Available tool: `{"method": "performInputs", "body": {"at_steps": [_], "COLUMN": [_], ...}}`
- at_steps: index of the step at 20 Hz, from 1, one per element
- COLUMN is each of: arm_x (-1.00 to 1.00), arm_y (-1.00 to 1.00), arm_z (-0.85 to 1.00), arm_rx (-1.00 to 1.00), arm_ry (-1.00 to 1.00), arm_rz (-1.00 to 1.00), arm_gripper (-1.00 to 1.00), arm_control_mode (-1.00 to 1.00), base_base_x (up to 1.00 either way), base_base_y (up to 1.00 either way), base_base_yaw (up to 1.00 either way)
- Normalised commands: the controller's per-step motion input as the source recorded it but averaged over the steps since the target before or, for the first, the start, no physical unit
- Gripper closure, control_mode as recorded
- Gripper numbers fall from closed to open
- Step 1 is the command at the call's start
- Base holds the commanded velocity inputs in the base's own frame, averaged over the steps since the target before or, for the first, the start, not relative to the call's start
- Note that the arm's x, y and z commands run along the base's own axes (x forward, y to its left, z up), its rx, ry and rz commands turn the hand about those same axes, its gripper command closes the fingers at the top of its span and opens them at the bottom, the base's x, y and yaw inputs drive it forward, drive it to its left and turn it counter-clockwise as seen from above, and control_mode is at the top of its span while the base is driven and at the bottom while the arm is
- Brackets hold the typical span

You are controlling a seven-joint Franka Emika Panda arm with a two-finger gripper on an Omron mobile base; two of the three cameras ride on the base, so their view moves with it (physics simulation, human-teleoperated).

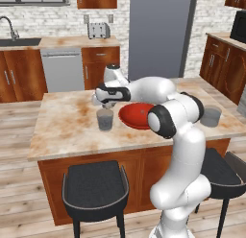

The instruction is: There are four ice cubes in the ice bowl. Place two ice cubes in each glass of water.

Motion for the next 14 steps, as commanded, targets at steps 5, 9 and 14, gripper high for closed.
{"method": "performInputs", "body": {"at_steps": [5,9,14], "arm_x": [0.02,0.28,0.0], "arm_y": [0.14,0.02,0.19], "arm_z": [-0.04,-0.21,-0.19], "arm_rx": [-0.01,-0.03,-0.01], "arm_ry": [0.0,0.0,0.0], "arm_rz": [0.04,0.04,0.02], "arm_gripper": [1.0,1.0,1.0], "arm_control_mode": [-1.0,-1.0,-1.0], "base_base_x": [0.0,0.0,0.0], "base_base_y": [0.0,0.0,0.0], "base_base_yaw": [0.0,0.0,0.0]}}
